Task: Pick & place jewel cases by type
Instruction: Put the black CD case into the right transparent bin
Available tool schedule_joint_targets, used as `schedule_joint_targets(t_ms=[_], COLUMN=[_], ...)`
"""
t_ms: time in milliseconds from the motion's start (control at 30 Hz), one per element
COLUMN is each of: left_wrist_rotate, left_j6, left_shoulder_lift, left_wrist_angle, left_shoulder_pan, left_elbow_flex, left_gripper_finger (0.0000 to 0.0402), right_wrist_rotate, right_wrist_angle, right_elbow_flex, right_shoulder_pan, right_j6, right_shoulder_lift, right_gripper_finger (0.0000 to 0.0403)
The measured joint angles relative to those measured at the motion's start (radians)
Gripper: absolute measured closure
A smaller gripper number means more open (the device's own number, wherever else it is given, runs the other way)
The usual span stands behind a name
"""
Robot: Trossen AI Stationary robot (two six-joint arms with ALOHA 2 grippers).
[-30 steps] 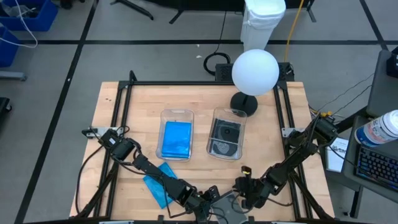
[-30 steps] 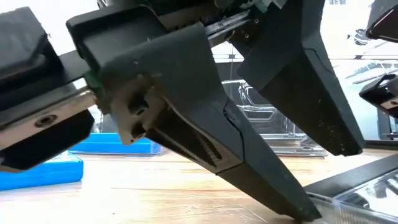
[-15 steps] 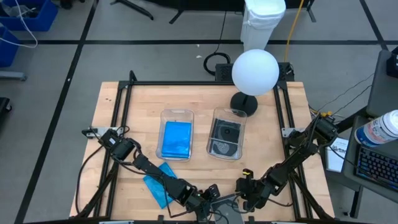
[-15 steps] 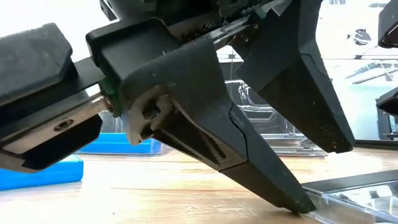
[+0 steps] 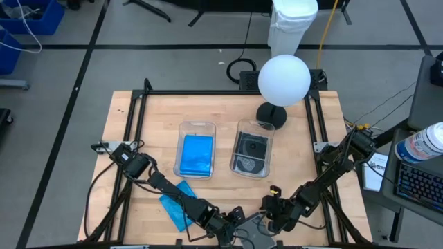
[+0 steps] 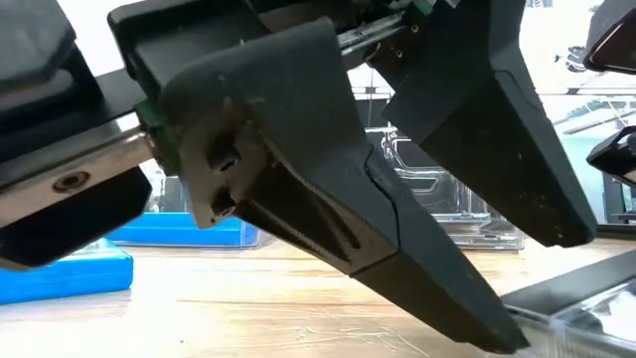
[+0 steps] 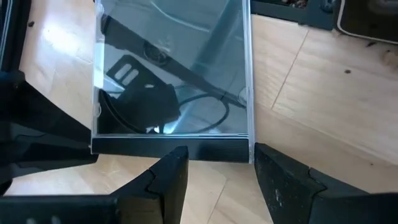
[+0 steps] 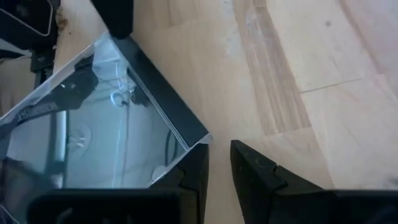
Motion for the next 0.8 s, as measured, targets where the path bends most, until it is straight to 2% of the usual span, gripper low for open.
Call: schedule_joint_targets(t_ms=[233,367,667,800], left_wrist_rotate=[-0.003,-0.015,-0.110,-0.119], left_j6=[-0.004,-0.012,-0.016,-0.016], left_shoulder_lift=[0.000,0.000,0.000,0.000], left_wrist_angle=[-0.007,-0.024,-0.033,-0.047], left_shoulder_pan=[0.000,0.001,0.003,0.005], left_elbow_flex=[0.000,0.000,0.000,0.000], left_gripper_finger=[0.0215,0.0215,0.0215,0.0215], right_wrist_rotate=[-0.009,-0.071,-0.110,-0.126], right_wrist_angle=[-0.003,-0.002,-0.075,-0.099], right_elbow_flex=[0.000,0.000,0.004,0.004], right_shoulder_pan=[0.000,0.000,0.000,0.000], right_j6=[0.006,0.037,0.052,0.054], right_shoulder_lift=[0.000,0.000,-0.003,-0.004], right_gripper_finger=[0.0339,0.0339,0.0339,0.0339])
